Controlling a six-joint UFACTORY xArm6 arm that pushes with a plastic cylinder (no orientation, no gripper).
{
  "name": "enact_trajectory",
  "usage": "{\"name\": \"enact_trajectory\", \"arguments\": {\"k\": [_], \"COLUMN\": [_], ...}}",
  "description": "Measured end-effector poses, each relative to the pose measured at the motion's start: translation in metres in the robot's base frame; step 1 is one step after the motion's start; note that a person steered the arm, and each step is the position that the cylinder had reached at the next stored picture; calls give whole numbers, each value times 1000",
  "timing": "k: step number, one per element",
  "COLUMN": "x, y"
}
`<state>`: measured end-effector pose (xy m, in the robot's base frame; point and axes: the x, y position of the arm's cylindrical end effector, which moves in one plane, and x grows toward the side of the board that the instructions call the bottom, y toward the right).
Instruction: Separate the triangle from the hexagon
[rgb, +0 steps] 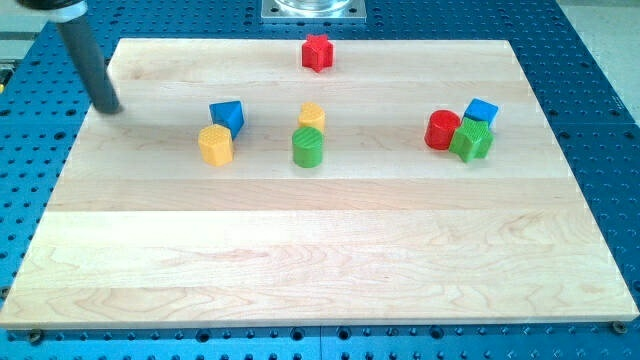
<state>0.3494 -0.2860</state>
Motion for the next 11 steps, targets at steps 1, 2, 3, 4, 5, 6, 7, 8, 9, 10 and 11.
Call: {"name": "enact_trajectory", "arguments": {"k": [1, 2, 3, 4, 5, 6, 7, 8, 9, 10, 11], "x": [47, 69, 71, 126, 197, 183, 129, 70, 8, -34, -49], "y": [-9, -9, -9, -19, -4, 78, 143, 162, 163, 184, 170]}}
